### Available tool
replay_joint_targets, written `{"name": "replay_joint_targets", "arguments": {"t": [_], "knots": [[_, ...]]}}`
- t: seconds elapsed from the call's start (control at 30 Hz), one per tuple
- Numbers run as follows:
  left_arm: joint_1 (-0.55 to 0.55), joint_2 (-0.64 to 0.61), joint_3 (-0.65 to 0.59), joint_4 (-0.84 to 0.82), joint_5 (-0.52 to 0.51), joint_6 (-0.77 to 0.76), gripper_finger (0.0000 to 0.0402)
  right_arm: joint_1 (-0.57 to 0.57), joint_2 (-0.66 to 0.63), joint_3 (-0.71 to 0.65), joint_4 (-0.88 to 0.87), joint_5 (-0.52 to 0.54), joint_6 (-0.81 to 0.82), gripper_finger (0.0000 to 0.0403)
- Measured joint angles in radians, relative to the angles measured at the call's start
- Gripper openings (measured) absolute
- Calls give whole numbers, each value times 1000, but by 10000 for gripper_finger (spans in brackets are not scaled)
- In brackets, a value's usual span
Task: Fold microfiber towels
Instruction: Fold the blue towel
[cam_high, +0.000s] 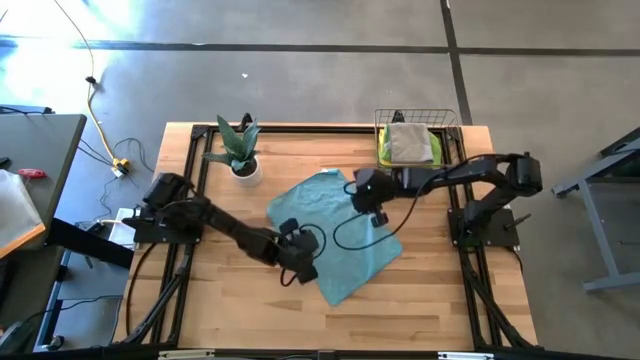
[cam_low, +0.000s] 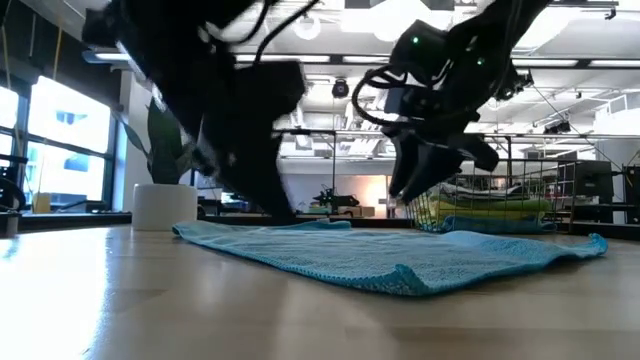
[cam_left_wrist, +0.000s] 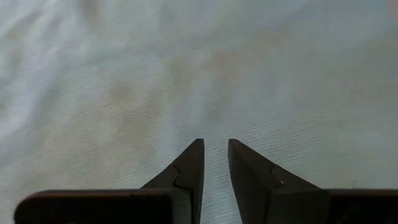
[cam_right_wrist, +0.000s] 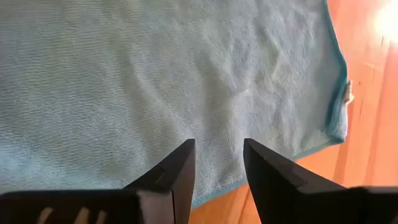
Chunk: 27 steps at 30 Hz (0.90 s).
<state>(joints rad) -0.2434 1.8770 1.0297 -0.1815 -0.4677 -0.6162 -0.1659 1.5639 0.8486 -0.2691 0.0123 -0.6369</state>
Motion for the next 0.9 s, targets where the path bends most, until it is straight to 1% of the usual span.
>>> {"name": "replay_joint_targets", "arguments": {"t": [0.07, 0.17, 0.23, 0.43, 0.53, 0.67, 0.9], "knots": [[8, 2, -22, -35, -34, -11, 65, -27, 6, 0, 2, -31, 1, 130], [30, 13, -48, -32, -18, -71, 65, -51, 32, -4, 12, -76, 17, 130], [36, 13, -55, -34, -10, -81, 65, -54, 62, -19, 29, -93, 17, 130], [42, 19, -59, -31, -10, -41, 65, -52, 134, -28, 47, -95, 28, 130], [49, 19, -57, -54, 0, -19, 65, -46, 139, -25, 27, -97, 69, 130], [64, 17, -57, -119, -1, 28, 65, -24, 138, -24, -2, -92, 197, 130], [114, 5, -59, -169, -45, 266, 65, 77, 140, -23, 5, -87, 576, 130]]}}
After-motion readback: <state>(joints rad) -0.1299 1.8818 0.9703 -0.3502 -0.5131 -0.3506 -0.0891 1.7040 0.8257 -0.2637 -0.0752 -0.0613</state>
